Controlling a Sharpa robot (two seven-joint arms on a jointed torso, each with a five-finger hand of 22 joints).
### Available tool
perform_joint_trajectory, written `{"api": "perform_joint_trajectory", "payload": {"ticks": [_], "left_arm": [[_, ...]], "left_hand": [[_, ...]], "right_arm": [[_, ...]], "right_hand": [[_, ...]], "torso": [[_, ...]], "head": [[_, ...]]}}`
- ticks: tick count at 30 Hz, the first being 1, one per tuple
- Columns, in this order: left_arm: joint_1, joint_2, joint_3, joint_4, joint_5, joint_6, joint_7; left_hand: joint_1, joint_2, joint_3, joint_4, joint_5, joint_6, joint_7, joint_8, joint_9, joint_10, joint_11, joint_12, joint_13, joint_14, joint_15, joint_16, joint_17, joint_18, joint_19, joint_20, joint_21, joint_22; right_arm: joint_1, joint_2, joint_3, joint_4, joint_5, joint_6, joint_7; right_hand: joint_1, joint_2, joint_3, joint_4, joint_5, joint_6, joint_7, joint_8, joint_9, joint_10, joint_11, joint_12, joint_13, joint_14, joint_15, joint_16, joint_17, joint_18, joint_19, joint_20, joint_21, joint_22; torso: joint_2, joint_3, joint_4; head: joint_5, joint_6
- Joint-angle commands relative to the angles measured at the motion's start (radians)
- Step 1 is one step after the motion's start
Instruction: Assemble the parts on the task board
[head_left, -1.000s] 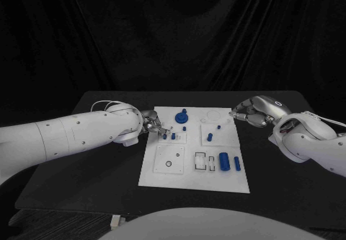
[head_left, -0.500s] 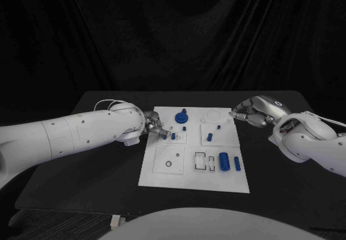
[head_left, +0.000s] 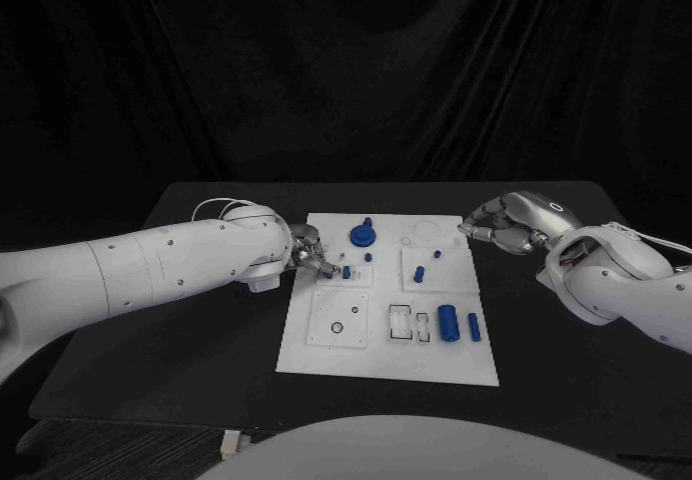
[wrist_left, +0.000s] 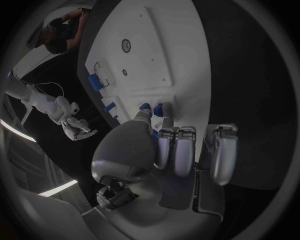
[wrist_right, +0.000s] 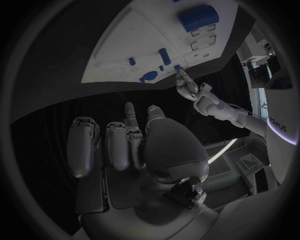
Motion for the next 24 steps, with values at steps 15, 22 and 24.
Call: {"api": "perform_joint_trajectory", "payload": {"ticks": [15, 22, 24], "left_arm": [[-0.001, 0.01, 0.001, -0.01, 0.003, 0.005, 0.017], [-0.001, 0.011, 0.001, -0.01, 0.003, -0.008, 0.036], [-0.001, 0.012, 0.001, -0.01, 0.003, -0.01, 0.041]], "left_hand": [[0.098, -0.07, 0.211, -0.015, 0.079, 0.003, 0.002, -0.027, 0.013, 0.106, 0.001, 0.004, 0.263, 0.106, 0.0, 0.003, 0.263, 0.009, 0.064, -0.002, -0.004, 0.243], [0.09, -0.121, 0.371, -0.028, 0.08, 0.007, 0.002, -0.022, 0.037, 0.106, 0.0, 0.004, 0.263, 0.106, -0.001, 0.003, 0.263, 0.009, 0.064, -0.002, -0.004, 0.243], [0.085, -0.141, 0.428, -0.046, 0.078, 0.009, 0.002, -0.018, 0.048, 0.106, 0.0, 0.004, 0.263, 0.106, -0.002, 0.003, 0.263, 0.009, 0.064, -0.003, -0.004, 0.243]], "right_arm": [[-0.006, 0.002, 0.001, -0.002, -0.002, 0.003, -0.004], [-0.009, 0.002, 0.001, -0.002, -0.002, 0.004, -0.004], [-0.009, 0.002, 0.001, -0.002, -0.002, 0.004, -0.004]], "right_hand": [[0.008, 0.002, -0.003, -0.001, 0.002, 0.005, 0.003, -0.006, -0.001, 0.105, 0.006, -0.005, 0.261, 0.056, 0.002, -0.004, -0.001, 0.016, 0.037, 0.007, -0.003, 0.199], [0.01, 0.002, -0.003, -0.001, 0.003, 0.006, 0.003, -0.006, -0.001, 0.105, 0.007, -0.005, 0.261, 0.055, 0.002, -0.005, -0.003, 0.016, 0.037, 0.007, -0.003, 0.199], [0.01, 0.002, -0.003, -0.001, 0.003, 0.006, 0.003, -0.006, -0.001, 0.105, 0.007, -0.005, 0.261, 0.055, 0.002, -0.005, -0.003, 0.016, 0.037, 0.007, -0.003, 0.199]], "torso": [[0.0, 0.0, 0.0005], [0.0, -0.0001, 0.0002], [0.0, -0.0001, 0.0004]], "head": [[0.002, 0.0], [0.001, 0.0], [0.002, 0.0]]}}
